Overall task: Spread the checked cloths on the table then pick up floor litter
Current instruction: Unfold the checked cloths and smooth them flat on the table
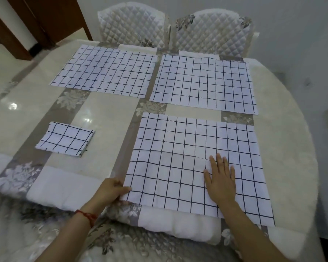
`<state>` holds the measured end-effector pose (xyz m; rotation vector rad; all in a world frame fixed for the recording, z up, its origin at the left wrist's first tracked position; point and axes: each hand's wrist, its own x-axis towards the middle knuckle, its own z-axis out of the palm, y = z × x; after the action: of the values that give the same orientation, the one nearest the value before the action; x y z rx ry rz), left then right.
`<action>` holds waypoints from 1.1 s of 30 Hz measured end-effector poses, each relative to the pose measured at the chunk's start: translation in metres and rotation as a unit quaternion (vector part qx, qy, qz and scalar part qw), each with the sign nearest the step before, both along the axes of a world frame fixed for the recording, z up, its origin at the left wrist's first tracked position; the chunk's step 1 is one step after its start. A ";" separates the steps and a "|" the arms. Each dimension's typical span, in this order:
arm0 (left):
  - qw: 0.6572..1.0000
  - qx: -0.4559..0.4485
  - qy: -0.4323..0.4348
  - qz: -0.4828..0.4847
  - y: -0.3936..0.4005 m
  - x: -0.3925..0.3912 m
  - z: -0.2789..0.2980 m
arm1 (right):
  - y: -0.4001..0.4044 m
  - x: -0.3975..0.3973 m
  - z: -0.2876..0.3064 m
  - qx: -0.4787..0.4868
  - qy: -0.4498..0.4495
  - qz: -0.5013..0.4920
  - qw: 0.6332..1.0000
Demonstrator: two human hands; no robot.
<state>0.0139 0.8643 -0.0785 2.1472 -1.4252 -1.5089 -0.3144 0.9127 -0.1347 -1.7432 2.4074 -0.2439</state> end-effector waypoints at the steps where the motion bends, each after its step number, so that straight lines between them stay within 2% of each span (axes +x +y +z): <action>1: 1.000 -0.012 -0.010 0.007 0.003 0.002 0.000 | 0.000 0.000 0.001 0.005 -0.001 -0.001 1.000; 2: 0.999 -0.030 -0.031 0.010 0.005 0.003 0.001 | 0.000 0.000 0.001 0.009 -0.003 -0.002 1.000; 4: 0.986 -0.086 -0.140 -0.027 0.009 0.003 0.007 | -0.001 0.001 0.002 0.012 -0.004 -0.005 1.000; 6: 0.946 -0.163 -0.263 -0.095 0.011 -0.007 0.013 | -0.001 0.001 0.001 0.014 -0.005 -0.005 1.000; 7: 0.931 -0.201 -0.279 -0.125 0.010 -0.015 0.013 | -0.001 0.001 0.001 0.015 -0.007 -0.005 1.000; 12: 0.875 -0.341 -0.197 -0.281 -0.005 -0.090 0.003 | -0.001 0.002 0.005 0.033 -0.009 -0.015 0.999; 16: 0.839 -0.344 -0.232 -0.352 -0.023 -0.161 -0.017 | -0.001 0.002 0.007 0.053 -0.015 -0.020 0.998; 19: 0.849 -0.288 -0.236 -0.375 -0.032 -0.191 -0.030 | -0.003 0.001 0.005 0.053 -0.020 -0.020 0.998; 23: 0.831 -0.313 -0.249 -0.386 -0.033 -0.191 -0.053 | -0.001 -0.001 0.001 0.001 -0.042 -0.011 0.999; 26: 0.830 -0.315 -0.264 -0.376 -0.032 -0.187 -0.062 | -0.015 0.003 0.006 -0.028 -0.062 -0.024 0.997; 33: 0.828 -0.332 -0.263 -0.366 -0.032 -0.187 -0.065 | -0.041 0.007 -0.001 0.017 -0.041 0.069 0.997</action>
<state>-0.1728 0.8321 -0.1439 1.6613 -2.6656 -0.3131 -0.3078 0.8718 -0.1352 -1.8386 2.2105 -0.2506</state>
